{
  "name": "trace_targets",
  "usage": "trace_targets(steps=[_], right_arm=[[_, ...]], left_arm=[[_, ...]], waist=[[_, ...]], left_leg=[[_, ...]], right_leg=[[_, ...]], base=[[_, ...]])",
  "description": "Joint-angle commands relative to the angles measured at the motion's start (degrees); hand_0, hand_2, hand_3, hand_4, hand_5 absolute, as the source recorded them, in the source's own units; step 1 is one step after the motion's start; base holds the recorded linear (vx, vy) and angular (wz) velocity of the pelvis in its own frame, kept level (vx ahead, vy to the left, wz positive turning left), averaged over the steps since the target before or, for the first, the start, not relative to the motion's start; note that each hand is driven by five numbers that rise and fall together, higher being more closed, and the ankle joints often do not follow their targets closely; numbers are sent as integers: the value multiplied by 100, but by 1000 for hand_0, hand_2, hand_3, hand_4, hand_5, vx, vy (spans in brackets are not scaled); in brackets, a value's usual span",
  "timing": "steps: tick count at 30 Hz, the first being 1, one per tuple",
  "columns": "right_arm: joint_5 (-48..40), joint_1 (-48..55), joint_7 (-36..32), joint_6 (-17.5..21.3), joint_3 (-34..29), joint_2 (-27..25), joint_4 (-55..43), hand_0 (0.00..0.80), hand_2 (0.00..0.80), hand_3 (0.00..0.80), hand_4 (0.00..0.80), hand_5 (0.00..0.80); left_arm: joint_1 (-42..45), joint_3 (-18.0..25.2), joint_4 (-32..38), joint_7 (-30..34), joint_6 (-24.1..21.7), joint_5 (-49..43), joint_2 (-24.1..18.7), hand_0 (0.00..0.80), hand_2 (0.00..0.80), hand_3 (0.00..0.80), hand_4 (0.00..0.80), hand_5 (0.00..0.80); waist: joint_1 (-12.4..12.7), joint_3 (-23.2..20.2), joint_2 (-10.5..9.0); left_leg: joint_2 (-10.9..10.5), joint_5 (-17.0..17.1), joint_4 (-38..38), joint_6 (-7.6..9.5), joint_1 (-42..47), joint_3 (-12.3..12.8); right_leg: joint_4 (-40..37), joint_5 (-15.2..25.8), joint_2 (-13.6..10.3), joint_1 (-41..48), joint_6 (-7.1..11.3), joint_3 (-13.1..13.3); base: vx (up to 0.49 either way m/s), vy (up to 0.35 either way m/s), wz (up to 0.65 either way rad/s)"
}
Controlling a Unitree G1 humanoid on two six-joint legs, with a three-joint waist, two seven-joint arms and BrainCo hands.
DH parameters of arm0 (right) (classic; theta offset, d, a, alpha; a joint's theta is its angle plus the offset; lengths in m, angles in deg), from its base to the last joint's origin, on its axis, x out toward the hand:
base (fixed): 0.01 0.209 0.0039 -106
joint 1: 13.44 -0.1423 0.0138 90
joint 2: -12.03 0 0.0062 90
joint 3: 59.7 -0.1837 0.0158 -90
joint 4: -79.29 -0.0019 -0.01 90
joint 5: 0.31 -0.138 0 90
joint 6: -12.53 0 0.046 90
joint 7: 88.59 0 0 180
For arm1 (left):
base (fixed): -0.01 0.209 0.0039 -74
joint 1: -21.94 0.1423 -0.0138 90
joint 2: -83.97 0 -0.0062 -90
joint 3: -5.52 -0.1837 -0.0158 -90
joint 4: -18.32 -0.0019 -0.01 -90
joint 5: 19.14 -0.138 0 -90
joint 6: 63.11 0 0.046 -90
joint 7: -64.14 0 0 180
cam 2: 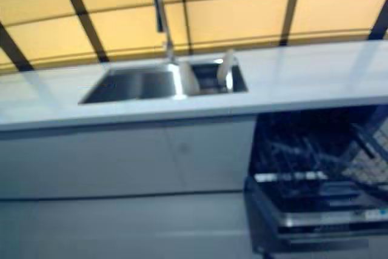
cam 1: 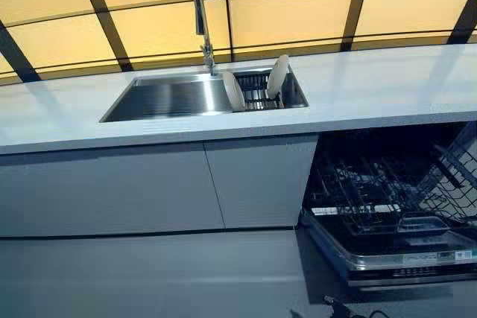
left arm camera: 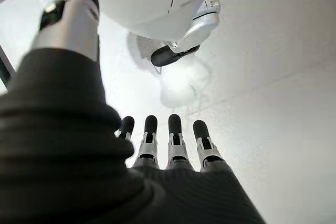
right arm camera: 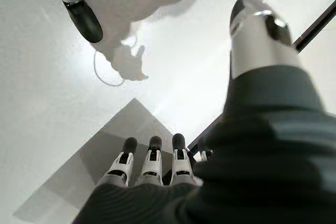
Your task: Take plates into dishwasher
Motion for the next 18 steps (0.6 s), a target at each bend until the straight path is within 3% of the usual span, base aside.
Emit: trace_targets(steps=[1, 14, 18], right_arm=[[28, -223, -16, 260, 156, 50, 120, 0, 0, 0, 0, 0], [-248, -206, -885, 187, 164, 136, 193, 0, 0, 0, 0, 0], [-231, -285, -1196, 354, 224, 126, 153, 0, 0, 0, 0, 0]], left_arm=[[-297, 200, -170, -97, -62, 99, -183, 0, 0, 0, 0, 0], [-342, 262, -304, 180, 117, 17, -197, 0, 0, 0, 0, 0], [-366, 221, -349, 260, 304, -137, -210, 0, 0, 0, 0, 0]], waist=[[152, 171, -471], [175, 177, -541], [205, 181, -549]], left_leg=[[-655, -132, -133, 123, 105, -28], [-646, -131, -147, 130, 167, 27], [-635, -128, -155, 134, 214, 39]], right_leg=[[55, 388, 222, -255, 8, -130], [41, 415, 229, -205, 5, -157], [38, 431, 214, -168, 6, -179]], base=[[11, -8, 9], [3, -2, 2], [14, -1, 6]])
